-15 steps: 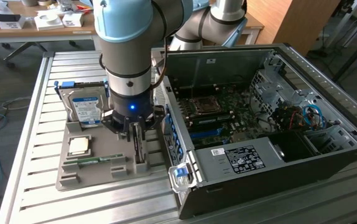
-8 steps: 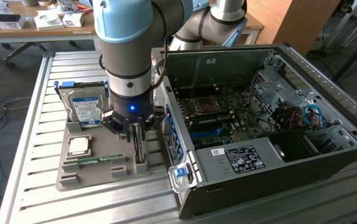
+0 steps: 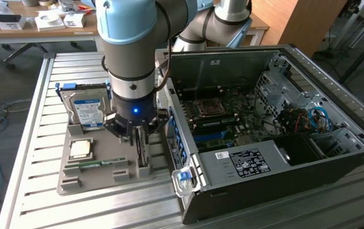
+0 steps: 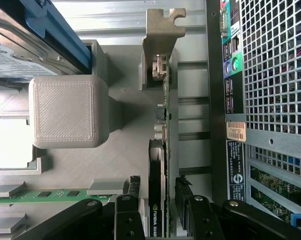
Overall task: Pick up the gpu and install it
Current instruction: 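Pick up the gpu and move the gpu toward the slot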
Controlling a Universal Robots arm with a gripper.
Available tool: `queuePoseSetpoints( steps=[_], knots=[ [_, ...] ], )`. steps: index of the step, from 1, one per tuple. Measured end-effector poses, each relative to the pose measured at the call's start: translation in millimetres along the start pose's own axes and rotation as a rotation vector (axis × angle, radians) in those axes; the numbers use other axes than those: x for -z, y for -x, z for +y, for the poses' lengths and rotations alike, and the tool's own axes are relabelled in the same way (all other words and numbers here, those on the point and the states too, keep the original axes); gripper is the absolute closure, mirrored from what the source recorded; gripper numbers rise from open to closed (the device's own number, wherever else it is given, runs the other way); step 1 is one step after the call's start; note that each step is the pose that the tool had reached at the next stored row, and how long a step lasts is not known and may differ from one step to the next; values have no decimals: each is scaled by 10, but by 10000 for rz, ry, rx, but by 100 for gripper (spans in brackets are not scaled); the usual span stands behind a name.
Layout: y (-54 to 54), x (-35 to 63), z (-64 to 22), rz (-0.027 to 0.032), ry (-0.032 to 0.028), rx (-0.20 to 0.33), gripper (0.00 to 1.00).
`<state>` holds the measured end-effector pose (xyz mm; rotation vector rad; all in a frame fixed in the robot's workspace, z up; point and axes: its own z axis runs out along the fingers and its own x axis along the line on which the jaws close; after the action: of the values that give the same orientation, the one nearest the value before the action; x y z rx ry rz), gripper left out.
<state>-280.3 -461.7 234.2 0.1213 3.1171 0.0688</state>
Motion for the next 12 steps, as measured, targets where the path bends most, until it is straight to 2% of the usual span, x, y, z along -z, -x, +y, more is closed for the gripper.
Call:
queuePoseSetpoints(
  steps=[8,10,11,12],
  knots=[
    [1,0,0,-1,1,1,58],
    [1,0,0,-1,1,1,60],
    [1,0,0,-1,1,1,67],
    [1,0,0,-1,1,1,67]
  ],
)
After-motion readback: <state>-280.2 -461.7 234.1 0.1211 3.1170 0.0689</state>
